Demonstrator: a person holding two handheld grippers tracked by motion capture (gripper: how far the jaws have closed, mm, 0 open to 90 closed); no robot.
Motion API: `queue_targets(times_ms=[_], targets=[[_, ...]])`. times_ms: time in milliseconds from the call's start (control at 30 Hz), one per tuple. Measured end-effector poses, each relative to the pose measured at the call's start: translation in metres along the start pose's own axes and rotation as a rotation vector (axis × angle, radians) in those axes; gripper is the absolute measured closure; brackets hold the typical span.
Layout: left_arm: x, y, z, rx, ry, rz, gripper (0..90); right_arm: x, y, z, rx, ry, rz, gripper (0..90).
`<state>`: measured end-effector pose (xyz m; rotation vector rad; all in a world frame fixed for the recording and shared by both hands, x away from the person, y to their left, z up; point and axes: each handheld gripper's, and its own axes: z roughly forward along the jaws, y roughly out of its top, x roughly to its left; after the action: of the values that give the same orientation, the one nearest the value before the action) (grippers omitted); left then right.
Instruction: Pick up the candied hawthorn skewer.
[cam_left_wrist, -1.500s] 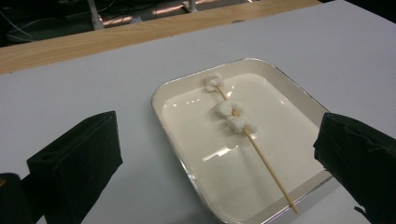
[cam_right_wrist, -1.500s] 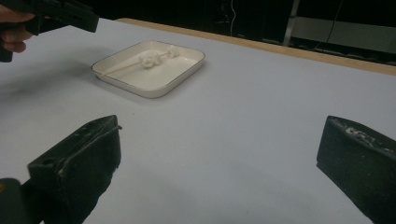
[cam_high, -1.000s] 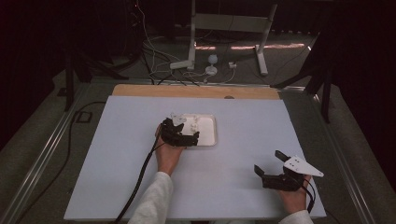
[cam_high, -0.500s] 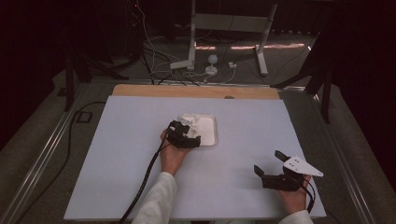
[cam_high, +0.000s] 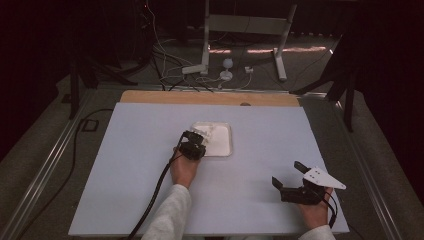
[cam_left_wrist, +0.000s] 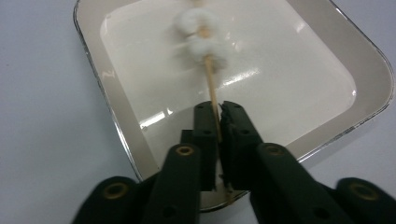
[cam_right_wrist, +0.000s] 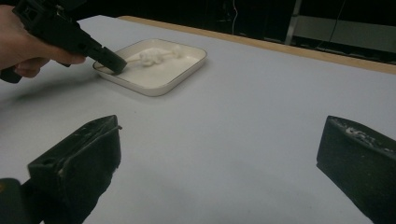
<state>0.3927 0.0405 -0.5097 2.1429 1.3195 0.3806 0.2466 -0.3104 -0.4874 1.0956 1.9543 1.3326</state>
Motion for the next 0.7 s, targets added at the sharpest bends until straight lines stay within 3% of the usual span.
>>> queue_targets(times_ms=[100, 233, 700], targets=[[0.0, 0.0, 0.0, -0.001, 0.011, -0.009, 89.5, 0.0, 0.0, 0.0, 0.0, 0.0, 0.0, 0.0], [0.005, -0.002, -0.002, -0.008, -0.016, -0.041, 89.8, -0.001, 0.0, -0.001, -0.002, -0.001, 0.002, 0.0], [0.013, -0.008, -0.024, -0.065, -0.042, -0.054, 89.9, -0.001, -0.001, 0.001, 0.002, -0.005, 0.012, 0.0]])
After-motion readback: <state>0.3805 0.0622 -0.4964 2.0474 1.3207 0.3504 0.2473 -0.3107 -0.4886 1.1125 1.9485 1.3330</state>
